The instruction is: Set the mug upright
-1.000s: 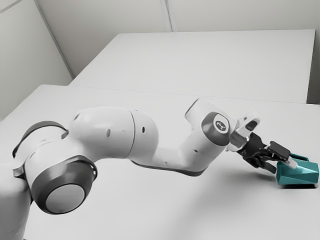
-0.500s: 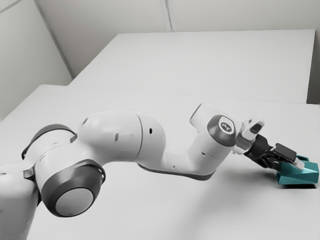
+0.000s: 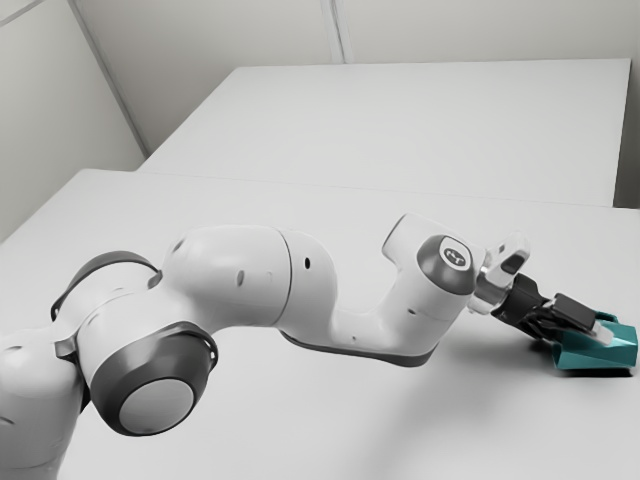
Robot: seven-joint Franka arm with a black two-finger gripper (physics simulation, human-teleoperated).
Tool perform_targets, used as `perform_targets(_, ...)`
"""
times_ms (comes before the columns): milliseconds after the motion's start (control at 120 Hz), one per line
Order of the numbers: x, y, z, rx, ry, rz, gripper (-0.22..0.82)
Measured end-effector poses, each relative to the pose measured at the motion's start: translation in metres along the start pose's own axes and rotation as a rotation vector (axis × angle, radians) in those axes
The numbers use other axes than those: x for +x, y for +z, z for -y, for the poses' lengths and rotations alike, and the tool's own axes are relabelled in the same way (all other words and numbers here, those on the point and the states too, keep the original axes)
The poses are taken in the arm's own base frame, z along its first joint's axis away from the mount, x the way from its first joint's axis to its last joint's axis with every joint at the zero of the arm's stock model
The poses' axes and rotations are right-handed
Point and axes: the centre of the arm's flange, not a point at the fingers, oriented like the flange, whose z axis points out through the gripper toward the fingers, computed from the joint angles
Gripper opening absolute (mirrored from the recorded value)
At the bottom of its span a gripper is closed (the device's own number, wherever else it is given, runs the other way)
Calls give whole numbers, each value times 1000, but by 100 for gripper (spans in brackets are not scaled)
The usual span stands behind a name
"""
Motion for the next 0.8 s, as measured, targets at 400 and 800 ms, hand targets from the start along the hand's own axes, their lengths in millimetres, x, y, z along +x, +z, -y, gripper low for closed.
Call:
perform_targets(400,-2,2,2,-16,20,3,26)
perform_targets(800,-4,4,4,-27,28,5,-5)
